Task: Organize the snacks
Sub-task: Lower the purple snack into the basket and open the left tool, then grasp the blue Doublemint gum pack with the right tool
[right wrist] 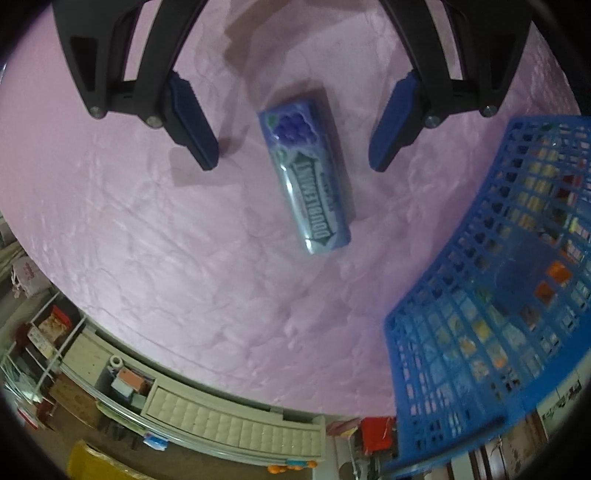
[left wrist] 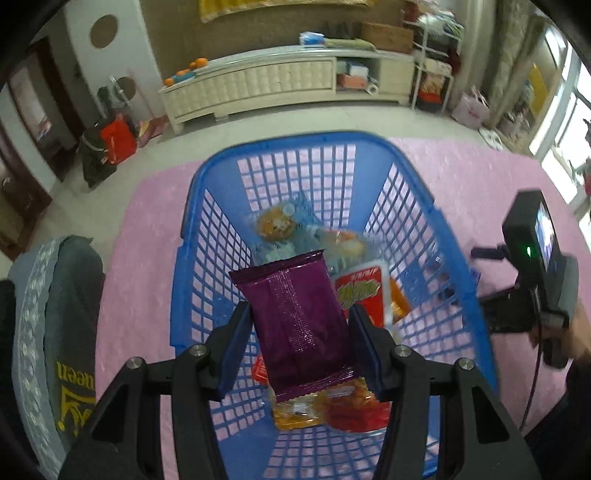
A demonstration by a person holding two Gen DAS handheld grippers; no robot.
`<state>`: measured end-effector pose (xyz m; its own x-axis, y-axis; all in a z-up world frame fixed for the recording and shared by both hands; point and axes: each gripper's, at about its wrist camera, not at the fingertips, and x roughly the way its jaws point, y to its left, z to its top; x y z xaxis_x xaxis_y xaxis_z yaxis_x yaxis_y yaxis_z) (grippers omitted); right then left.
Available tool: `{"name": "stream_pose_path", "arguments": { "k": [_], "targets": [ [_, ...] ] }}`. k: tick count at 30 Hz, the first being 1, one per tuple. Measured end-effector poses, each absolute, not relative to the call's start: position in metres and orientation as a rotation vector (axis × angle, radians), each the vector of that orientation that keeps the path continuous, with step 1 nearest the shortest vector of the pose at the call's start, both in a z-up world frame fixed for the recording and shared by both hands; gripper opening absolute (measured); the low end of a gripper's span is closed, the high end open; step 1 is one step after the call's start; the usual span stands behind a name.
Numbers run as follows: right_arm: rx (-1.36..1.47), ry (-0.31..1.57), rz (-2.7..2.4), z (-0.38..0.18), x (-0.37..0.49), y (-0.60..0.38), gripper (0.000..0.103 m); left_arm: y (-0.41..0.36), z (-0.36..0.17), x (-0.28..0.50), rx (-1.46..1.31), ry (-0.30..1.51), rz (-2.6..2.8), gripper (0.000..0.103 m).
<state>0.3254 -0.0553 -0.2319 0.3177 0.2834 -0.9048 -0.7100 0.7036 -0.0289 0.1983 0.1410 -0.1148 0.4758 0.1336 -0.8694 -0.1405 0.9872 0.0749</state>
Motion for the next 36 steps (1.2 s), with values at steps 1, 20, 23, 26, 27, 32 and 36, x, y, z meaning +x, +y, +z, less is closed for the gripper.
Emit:
{"name": "stream_pose_path", "arguments": {
  "k": [1, 20, 23, 26, 27, 32, 36],
  "targets": [
    [-0.46, 1.053, 0.696, -0.231, 0.326, -0.054, 0.086, 0.143, -0.118, 0.199, 0.001, 1.073, 0.164, 0.051],
    [-0.497, 1.014, 0.753, -0.222, 0.302, -0.047, 0.034, 0.157, -0.119, 0.197, 0.014, 1.04, 0.225, 0.058],
    [-0.5, 1.017, 0.749, -0.222, 0.301, -0.048, 0.034, 0.159, -0.114, 0.196, -0.015, 1.017, 0.222, 0.066],
    [-0.489, 1.022, 0.747, -0.221, 0.301, -0.049, 0.034, 0.16, -0.111, 0.193, -0.027, 1.004, 0.239, 0.066],
    [-0.486, 1.023, 0.746, -0.221, 0.3, -0.05, 0.034, 0.161, -0.109, 0.19, -0.045, 0.999, 0.236, 0.066],
    [-0.447, 1.046, 0.74, -0.212, 0.278, -0.06, 0.034, 0.164, -0.103, 0.179, -0.116, 0.991, 0.204, 0.066],
    [-0.393, 1.038, 0.739, -0.196, 0.261, -0.068, 0.034, 0.157, -0.093, 0.167, -0.126, 0.962, 0.194, 0.066]
  ]
}}
